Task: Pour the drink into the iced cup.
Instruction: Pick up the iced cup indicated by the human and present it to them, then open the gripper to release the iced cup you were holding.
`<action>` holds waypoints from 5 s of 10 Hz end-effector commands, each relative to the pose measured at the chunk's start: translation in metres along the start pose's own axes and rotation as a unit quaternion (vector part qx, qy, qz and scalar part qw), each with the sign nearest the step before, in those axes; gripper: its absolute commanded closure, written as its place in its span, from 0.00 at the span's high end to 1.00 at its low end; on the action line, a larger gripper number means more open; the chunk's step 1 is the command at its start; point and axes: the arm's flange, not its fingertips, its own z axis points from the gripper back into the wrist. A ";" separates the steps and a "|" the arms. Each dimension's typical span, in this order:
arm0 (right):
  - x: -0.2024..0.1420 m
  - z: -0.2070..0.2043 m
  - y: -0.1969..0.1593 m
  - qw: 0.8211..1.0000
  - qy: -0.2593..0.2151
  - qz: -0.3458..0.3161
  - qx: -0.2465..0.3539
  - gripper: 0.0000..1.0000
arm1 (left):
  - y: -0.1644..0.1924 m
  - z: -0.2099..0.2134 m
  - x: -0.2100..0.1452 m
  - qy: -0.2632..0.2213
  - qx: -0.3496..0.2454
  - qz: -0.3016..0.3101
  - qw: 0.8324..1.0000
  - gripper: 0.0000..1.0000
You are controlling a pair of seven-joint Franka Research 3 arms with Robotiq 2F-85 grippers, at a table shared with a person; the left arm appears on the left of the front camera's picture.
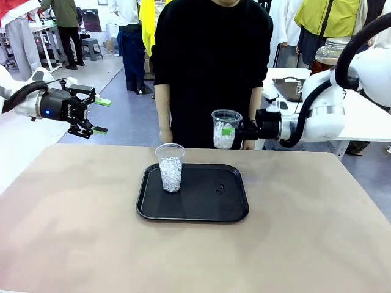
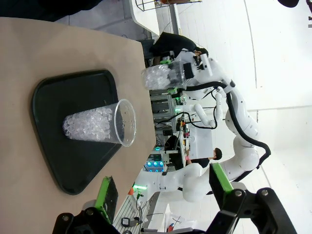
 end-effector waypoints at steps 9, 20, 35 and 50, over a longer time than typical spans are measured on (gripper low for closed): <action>0.022 0.000 -0.011 1.000 0.003 0.010 0.004 0.76 | 0.000 0.001 -0.002 -0.001 0.001 -0.001 1.000 1.00; 0.022 0.000 -0.011 1.000 0.003 0.010 0.004 0.76 | 0.000 0.001 -0.002 -0.001 0.001 -0.001 1.000 1.00; 0.022 0.000 -0.011 1.000 0.003 0.010 0.004 0.76 | 0.000 0.001 -0.002 -0.001 0.001 -0.001 1.000 1.00; 0.022 0.000 -0.011 1.000 0.003 0.010 0.004 0.76 | 0.000 0.001 -0.002 -0.001 0.001 -0.001 1.000 1.00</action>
